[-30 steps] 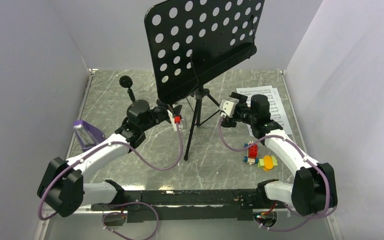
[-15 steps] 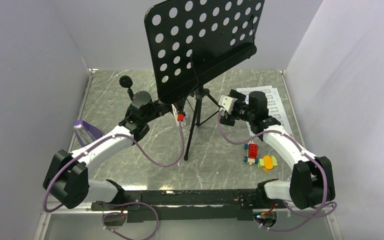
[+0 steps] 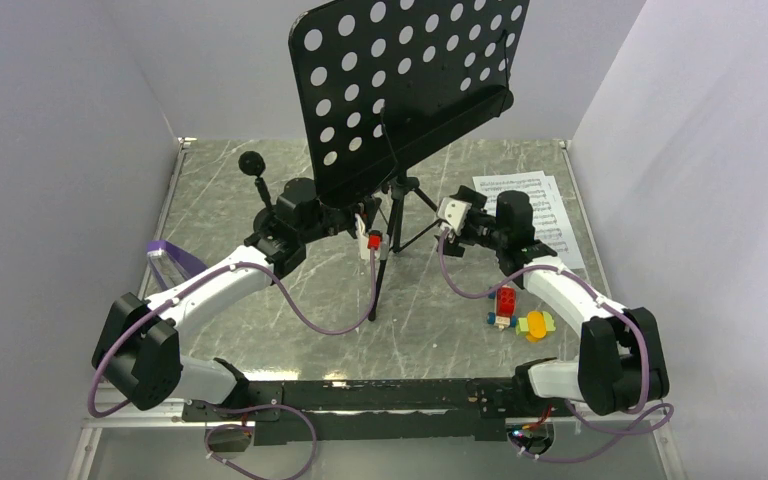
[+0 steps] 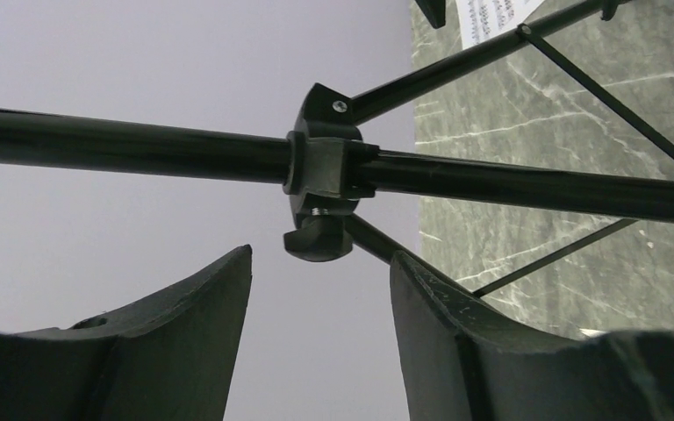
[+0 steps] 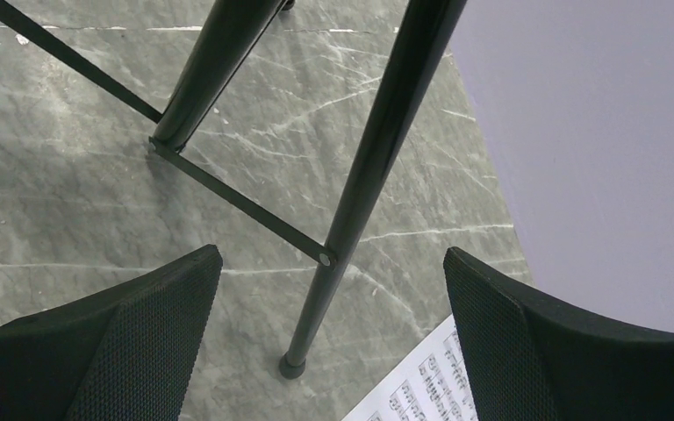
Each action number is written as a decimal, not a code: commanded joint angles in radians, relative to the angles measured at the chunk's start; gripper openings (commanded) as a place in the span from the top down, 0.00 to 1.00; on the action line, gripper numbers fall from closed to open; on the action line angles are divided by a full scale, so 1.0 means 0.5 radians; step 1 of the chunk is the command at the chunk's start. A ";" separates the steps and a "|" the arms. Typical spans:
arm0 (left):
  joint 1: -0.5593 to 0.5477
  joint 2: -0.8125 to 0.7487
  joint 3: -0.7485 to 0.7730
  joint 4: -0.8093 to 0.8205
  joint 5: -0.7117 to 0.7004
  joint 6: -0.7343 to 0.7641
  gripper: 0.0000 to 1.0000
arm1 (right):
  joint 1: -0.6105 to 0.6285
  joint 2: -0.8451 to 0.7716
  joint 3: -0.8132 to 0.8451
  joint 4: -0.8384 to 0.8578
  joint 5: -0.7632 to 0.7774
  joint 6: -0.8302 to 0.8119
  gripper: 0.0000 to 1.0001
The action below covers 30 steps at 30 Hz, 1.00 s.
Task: Pack up the instrument practice props
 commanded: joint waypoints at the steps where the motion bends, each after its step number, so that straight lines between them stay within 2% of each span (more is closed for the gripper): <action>1: -0.002 -0.009 0.048 -0.049 0.040 0.050 0.37 | -0.004 0.034 -0.024 0.107 -0.088 -0.027 0.01; 9: -0.030 0.026 0.017 0.074 -0.003 0.025 0.40 | -0.002 0.093 0.004 0.098 -0.115 -0.030 0.01; 18: -0.036 0.064 0.044 0.078 0.011 -0.004 0.47 | -0.002 0.105 -0.001 0.089 -0.110 -0.054 0.01; 25: -0.036 0.099 0.104 0.006 0.011 -0.017 0.57 | -0.002 0.114 -0.004 0.077 -0.113 -0.058 0.02; 30: -0.038 0.126 0.166 -0.064 -0.007 -0.143 0.69 | -0.002 0.165 0.029 0.066 -0.162 -0.072 0.02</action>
